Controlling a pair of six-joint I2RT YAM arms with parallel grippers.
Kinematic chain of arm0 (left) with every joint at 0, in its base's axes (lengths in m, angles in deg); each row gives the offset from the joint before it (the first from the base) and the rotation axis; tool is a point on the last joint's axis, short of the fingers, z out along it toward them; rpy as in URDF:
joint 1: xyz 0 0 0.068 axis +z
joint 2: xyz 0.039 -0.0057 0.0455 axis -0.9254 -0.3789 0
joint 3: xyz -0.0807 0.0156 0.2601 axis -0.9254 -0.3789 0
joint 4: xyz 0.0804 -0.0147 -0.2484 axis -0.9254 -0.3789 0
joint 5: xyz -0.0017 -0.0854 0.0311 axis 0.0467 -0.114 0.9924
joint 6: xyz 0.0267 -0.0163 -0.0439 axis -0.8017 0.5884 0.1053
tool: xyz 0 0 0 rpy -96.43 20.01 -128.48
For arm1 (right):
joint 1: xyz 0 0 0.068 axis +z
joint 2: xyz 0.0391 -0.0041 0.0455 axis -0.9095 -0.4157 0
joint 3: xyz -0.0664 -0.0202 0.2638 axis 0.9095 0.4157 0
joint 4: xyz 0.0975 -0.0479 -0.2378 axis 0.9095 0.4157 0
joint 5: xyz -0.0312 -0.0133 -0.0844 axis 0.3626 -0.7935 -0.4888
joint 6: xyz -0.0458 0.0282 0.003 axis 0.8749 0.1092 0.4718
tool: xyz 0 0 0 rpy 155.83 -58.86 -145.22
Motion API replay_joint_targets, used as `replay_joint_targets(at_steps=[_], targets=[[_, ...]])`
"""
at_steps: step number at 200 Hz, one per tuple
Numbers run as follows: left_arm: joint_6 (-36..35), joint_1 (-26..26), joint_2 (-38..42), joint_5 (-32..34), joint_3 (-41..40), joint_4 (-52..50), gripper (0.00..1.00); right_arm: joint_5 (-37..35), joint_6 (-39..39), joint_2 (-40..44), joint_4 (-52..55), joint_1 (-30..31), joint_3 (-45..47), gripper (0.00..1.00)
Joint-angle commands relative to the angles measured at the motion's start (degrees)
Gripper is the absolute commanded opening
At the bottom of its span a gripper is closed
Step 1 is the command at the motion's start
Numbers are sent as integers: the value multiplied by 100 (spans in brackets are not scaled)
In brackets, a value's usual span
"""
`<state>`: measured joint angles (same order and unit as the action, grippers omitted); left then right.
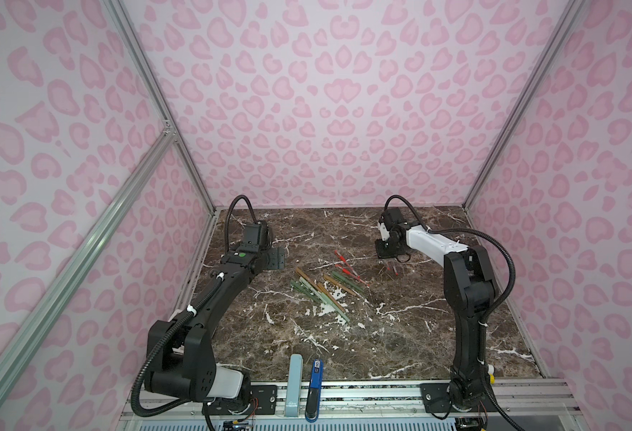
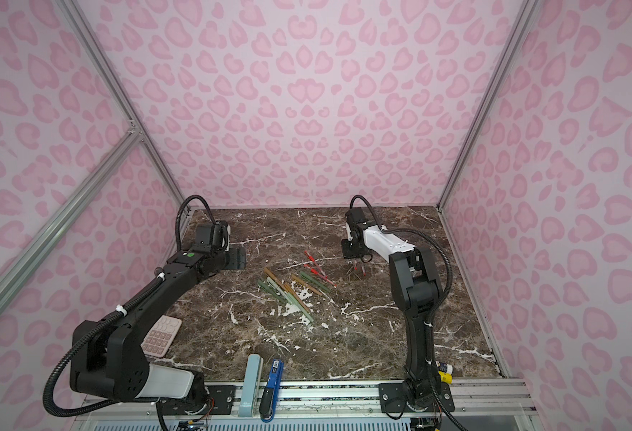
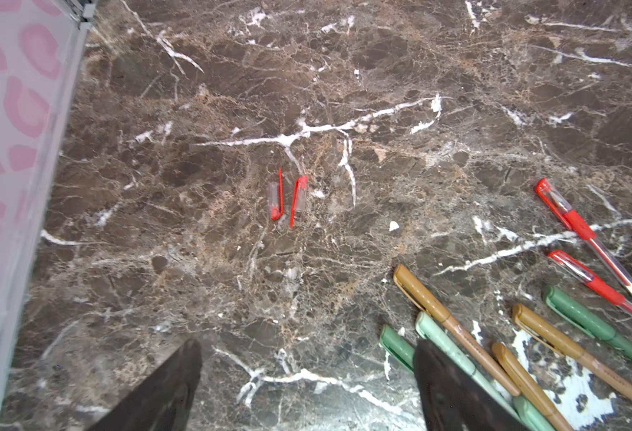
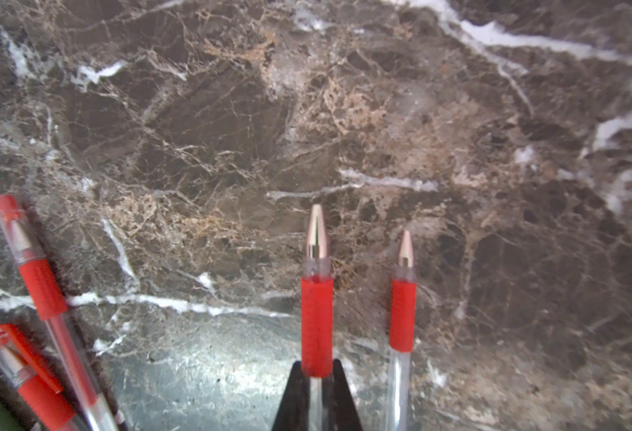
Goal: Remove pen caps from pens
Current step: Place the pen cap at the top-left of the table, then place the pen at the top-center of the table.
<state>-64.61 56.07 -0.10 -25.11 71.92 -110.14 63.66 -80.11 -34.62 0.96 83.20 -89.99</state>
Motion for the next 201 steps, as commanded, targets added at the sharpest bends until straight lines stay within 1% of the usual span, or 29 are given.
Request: replay_joint_targets(at_steps=[1,14,37,61,83,108,117,172,191,201], targets=[[-197,41,134,-398,-186,627,93,-112,-30,-189,118,3,-126,0],[-175,150,186,-446,-300,745,95,-137,-23,-289,196,1,-205,0],[-105,446,285,-863,-459,889,97,-252,-28,-360,234,-14,-209,0],[-122,676,336,-963,-512,948,100,-298,-86,-404,255,-18,-189,0],[-188,744,432,-1023,-540,966,100,-410,-184,-381,256,5,-109,6],[-231,791,561,-1081,-584,999,100,-455,-198,-319,262,68,-68,18],[-236,808,608,-1083,-607,1009,100,-494,-189,-285,285,89,-66,21],[-254,876,785,-1331,-985,1293,98,-555,-250,2,385,172,-42,25],[-262,887,804,-1360,-1007,1308,98,-671,-247,185,430,278,-26,30],[-271,890,820,-1369,-997,1306,98,-683,-255,234,455,320,-40,31]])
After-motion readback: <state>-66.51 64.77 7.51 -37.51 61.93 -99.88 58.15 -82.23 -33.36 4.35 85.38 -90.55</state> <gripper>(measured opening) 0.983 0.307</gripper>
